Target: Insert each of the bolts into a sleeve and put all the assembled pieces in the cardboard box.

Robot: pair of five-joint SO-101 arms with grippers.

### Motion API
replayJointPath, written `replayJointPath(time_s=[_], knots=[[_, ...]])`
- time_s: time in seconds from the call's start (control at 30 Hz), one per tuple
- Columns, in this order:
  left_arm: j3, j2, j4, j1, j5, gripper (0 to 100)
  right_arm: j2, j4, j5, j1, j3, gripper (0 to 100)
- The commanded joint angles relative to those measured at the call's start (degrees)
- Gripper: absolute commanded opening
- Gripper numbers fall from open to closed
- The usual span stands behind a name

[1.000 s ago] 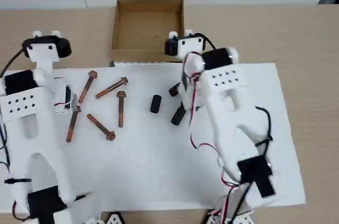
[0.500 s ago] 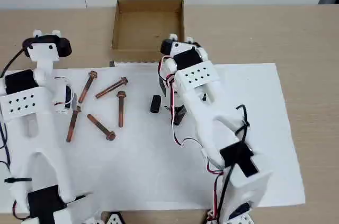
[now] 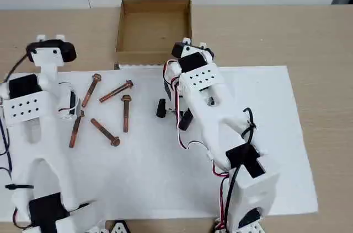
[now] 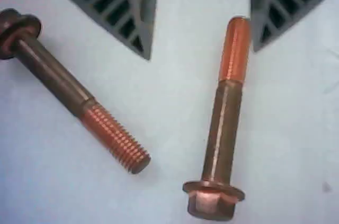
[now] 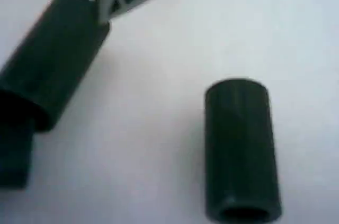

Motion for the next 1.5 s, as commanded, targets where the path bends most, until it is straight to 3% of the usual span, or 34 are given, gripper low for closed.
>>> replayJointPath(time_s=[0.0, 0.47, 0.7, 0.93, 1.27, 1.47], knots=[[0.4, -0.7, -1.58, -0.26, -0.09, 12, 1.1, -0.92, -0.26, -0.4, -2.46, 18.7], [0.4, -0.35, -2.81, -0.26, -0.18, 12, 10.68, -1.19, -0.35, -0.57, -10.37, 18.7], [0.4, -0.35, -3.25, -0.26, -0.18, 12, 12.53, -0.75, -0.62, -3.91, -12.31, 18.4], [0.4, -0.35, -3.25, -0.26, -0.18, 12, 12.53, -0.66, -0.26, -4.79, -12.31, 0.2], [0.4, -0.79, -3.16, -0.18, 0.0, 12, 11.38, 4.44, -0.26, -4.7, -13.63, 0.2], [0.04, -0.88, -2.73, -0.09, 0.09, 12, 3.47, 5.05, 0.26, -4.7, -14.33, 0.3]])
